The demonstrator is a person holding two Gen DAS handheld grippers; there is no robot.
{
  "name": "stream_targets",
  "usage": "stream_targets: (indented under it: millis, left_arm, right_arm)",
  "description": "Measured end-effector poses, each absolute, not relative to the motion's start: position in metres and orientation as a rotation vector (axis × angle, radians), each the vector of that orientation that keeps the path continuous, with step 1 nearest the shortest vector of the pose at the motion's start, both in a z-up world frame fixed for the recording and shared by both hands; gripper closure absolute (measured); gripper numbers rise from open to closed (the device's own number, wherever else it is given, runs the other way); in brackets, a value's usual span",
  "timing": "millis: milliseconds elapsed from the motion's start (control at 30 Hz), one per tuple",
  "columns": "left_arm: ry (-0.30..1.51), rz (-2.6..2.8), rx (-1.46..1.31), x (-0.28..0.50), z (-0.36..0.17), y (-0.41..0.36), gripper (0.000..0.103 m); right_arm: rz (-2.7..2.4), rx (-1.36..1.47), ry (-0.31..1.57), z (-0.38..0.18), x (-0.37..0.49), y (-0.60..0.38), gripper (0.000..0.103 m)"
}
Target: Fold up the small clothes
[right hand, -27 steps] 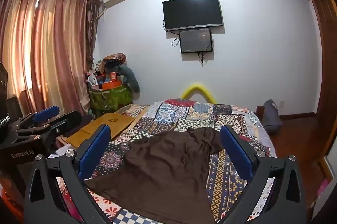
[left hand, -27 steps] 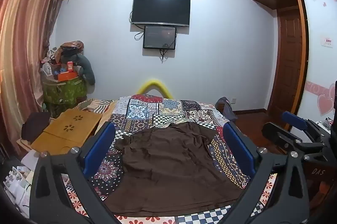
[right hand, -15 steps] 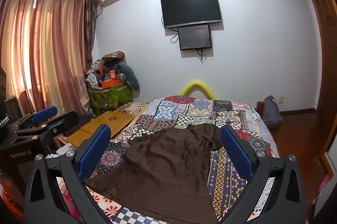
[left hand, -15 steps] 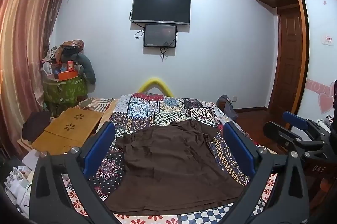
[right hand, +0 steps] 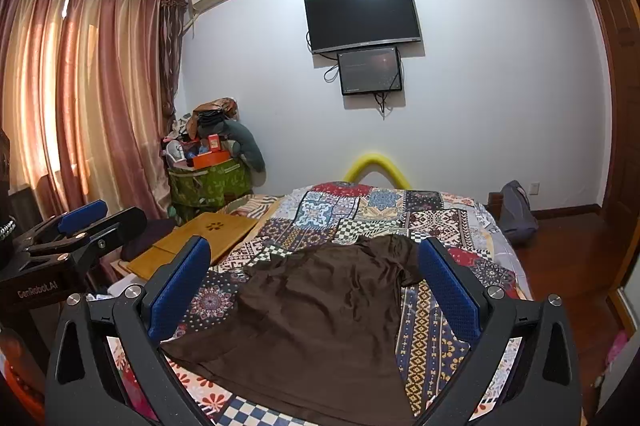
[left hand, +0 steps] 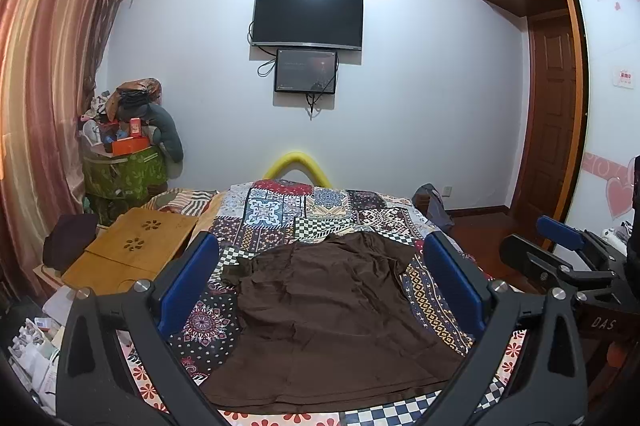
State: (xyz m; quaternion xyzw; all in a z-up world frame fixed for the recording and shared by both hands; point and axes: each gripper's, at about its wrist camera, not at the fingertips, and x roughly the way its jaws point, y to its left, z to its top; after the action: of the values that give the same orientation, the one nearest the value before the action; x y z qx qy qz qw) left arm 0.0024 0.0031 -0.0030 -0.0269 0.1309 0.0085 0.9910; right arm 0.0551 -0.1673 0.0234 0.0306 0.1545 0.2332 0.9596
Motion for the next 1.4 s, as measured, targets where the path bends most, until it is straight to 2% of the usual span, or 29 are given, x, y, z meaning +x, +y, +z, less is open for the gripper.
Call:
stream_targets:
  millis: [1400]
  left_arm:
    - [0.267,0.035,-0.058,0.0090,-0.0086,0.0040,0.000]
  right_arm:
    - [0.470,0.064,0.319,0.0238,0.0555,-0.1665,0.000]
